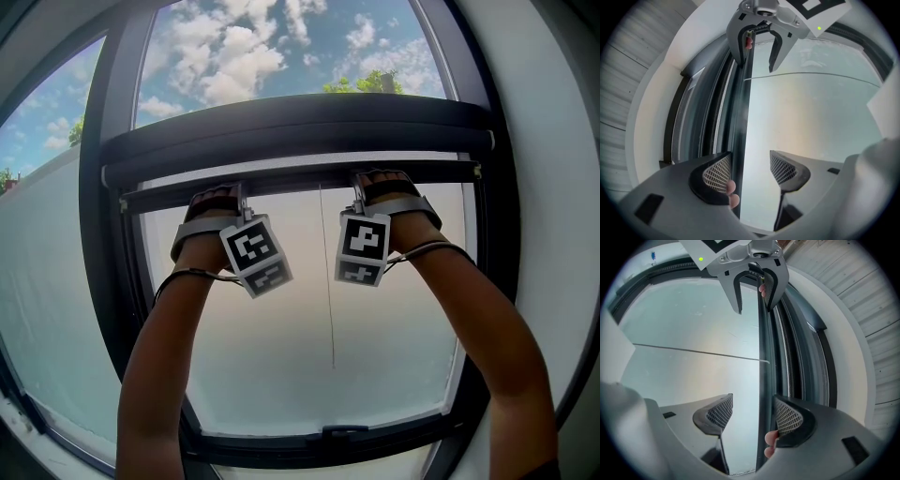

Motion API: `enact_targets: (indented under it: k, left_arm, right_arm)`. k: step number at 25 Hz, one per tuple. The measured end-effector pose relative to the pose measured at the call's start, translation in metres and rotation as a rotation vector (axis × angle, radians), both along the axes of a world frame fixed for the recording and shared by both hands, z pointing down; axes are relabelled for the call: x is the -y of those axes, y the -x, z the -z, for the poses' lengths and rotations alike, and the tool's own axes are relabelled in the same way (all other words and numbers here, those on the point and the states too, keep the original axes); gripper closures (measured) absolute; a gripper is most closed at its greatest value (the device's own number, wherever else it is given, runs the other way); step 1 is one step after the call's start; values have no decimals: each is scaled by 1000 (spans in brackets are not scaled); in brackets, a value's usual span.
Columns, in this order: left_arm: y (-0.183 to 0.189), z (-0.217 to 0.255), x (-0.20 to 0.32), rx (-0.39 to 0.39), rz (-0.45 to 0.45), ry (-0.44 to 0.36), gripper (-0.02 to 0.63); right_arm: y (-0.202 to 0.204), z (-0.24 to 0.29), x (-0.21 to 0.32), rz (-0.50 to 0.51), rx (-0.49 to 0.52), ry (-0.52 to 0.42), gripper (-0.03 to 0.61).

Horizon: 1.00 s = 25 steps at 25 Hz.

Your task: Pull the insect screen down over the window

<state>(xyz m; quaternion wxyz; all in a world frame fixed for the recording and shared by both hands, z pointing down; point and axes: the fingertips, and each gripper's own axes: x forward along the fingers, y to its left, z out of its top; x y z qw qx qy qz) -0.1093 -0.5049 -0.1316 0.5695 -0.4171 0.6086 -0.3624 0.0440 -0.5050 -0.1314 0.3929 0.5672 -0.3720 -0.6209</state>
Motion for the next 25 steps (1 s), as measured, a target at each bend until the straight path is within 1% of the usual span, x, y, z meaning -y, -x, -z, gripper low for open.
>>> enact_targets:
  k: [4, 6, 9, 14, 18, 21, 25]
  left_arm:
    - [1, -15, 0, 12, 1, 3, 353]
    - [0, -23, -1, 11, -4, 26, 353]
    - [-1, -37, -2, 22, -3, 69, 354]
    - [3, -57, -2, 32, 30, 136, 365]
    - [1, -70, -3, 41, -6, 151, 365]
    - [0, -85, -4, 55, -33, 166, 370]
    - [0, -101, -5, 66, -23, 203, 370]
  right_arm:
    - [2, -16, -1, 20, -2, 12, 324]
    - [1, -24, -1, 24, -3, 14, 324]
    - [-1, -37, -3, 14, -4, 44, 324]
    - [1, -57, -3, 13, -7, 71, 324]
    - [1, -67, -5, 25, 0, 76, 324]
    - [-2, -83, -7, 6, -12, 103, 325]
    - [-3, -100, -8, -4, -30, 143, 324]
